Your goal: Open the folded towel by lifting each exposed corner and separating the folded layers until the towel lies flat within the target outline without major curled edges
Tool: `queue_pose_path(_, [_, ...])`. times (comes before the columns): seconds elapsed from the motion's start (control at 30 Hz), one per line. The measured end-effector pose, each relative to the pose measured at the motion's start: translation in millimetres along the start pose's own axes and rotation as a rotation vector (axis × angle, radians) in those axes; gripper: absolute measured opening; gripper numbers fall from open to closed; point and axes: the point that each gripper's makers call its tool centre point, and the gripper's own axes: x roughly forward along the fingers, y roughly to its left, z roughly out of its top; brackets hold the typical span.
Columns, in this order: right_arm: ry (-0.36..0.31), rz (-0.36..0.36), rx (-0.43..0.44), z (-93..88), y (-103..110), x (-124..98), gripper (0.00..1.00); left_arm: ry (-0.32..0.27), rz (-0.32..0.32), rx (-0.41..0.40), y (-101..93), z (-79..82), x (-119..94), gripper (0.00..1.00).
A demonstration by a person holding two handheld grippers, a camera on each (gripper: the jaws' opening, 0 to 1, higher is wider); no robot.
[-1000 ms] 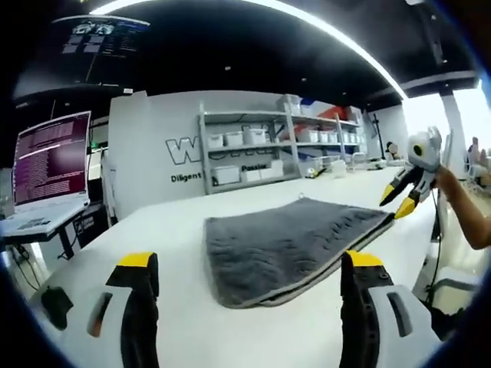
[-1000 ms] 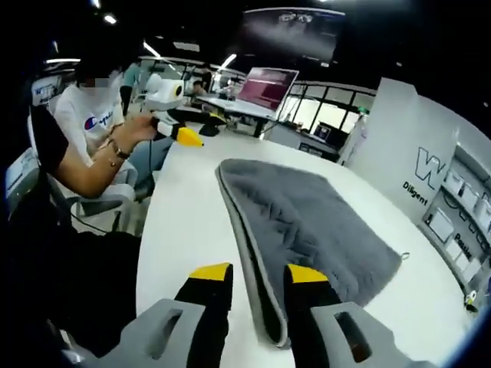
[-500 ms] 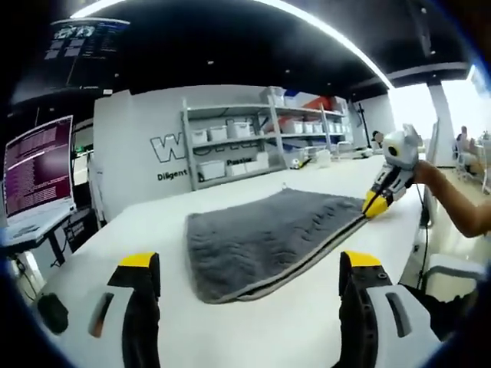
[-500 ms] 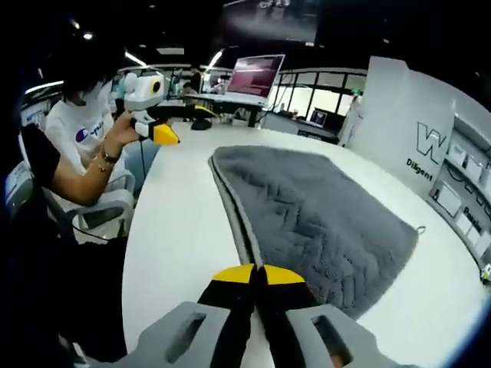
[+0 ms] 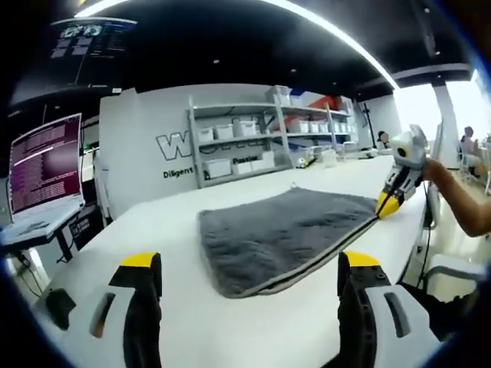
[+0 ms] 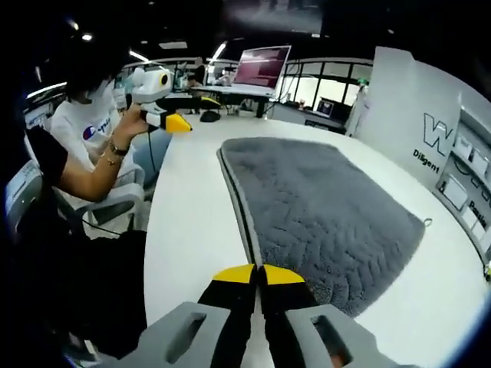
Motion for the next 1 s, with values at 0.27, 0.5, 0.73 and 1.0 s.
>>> queue_pose_path(0.27, [0.007,-0.008,0.0,-2.2,3.3,-2.9,0.0,-0.003,0.005,0.003,2.0,1.1,-7.0,0.94])
queue_pose_path(0.5, [-0.022,-0.07,-0.059,12.7,3.6,-8.6,0.32,-0.01,-0.001,-0.014,1.4,0.7,-8.4,0.94])
queue_pose_path(0.73, [-0.059,-0.113,-0.042,29.4,-4.4,-10.6,0.62,0.004,-0.016,-0.018,0.1,-1.3,-10.3,0.97])
queue_pose_path(1.0, [-0.053,-0.205,0.049,24.8,-31.8,-9.2,0.85,0.0,-0.041,-0.024,0.7,2.9,-18.5,0.99])
